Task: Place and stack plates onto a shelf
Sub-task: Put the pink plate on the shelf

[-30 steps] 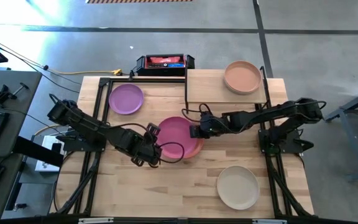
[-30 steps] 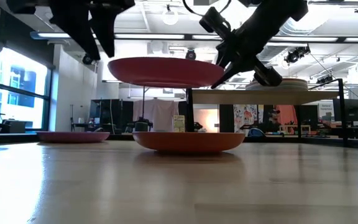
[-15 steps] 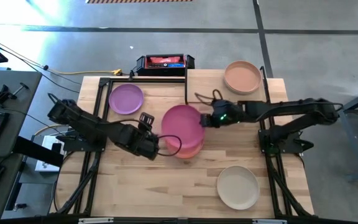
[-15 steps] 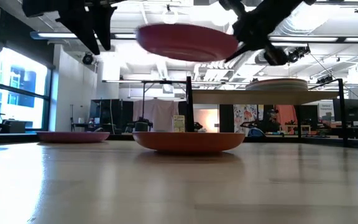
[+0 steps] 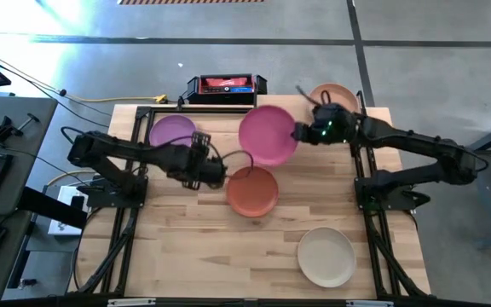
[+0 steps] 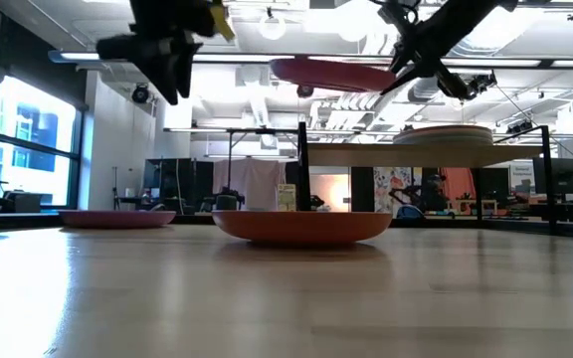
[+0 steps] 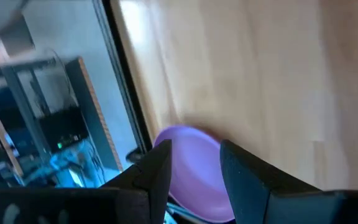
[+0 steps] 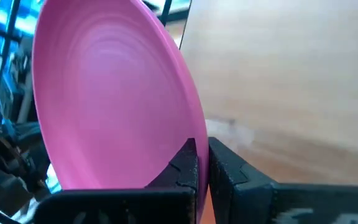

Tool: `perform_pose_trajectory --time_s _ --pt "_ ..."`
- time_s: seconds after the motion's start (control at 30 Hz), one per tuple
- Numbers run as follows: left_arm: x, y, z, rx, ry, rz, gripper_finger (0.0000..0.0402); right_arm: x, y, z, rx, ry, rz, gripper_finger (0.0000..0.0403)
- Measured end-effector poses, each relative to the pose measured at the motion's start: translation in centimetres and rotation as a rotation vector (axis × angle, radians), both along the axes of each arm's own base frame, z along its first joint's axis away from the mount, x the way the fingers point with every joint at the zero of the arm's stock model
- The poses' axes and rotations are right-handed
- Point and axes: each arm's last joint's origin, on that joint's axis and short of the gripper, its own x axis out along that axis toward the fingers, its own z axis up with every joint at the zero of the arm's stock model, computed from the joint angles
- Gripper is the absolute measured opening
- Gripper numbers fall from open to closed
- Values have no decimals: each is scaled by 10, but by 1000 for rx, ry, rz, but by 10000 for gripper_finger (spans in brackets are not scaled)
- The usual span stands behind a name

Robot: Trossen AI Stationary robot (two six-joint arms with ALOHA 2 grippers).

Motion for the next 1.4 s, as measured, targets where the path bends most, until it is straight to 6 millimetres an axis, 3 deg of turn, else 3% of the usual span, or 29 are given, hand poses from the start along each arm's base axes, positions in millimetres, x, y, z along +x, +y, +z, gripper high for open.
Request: perform_pose_trajectory --time_s 0.43,0.67,1.07,1.4 --pt "-9 83 0 -18 10 268 126 -34 -57 0 -67 36 -208 0" --pt "-17 111 -2 -107 -18 371 126 -29 -73 -11 -61 73 -222 0" --pt "-26 135 -2 -105 -39 466 126 -21 -80 -26 -48 153 -193 0" --pt "-27 136 -2 -109 -53 488 126 -27 -81 -30 -34 216 -209 0"
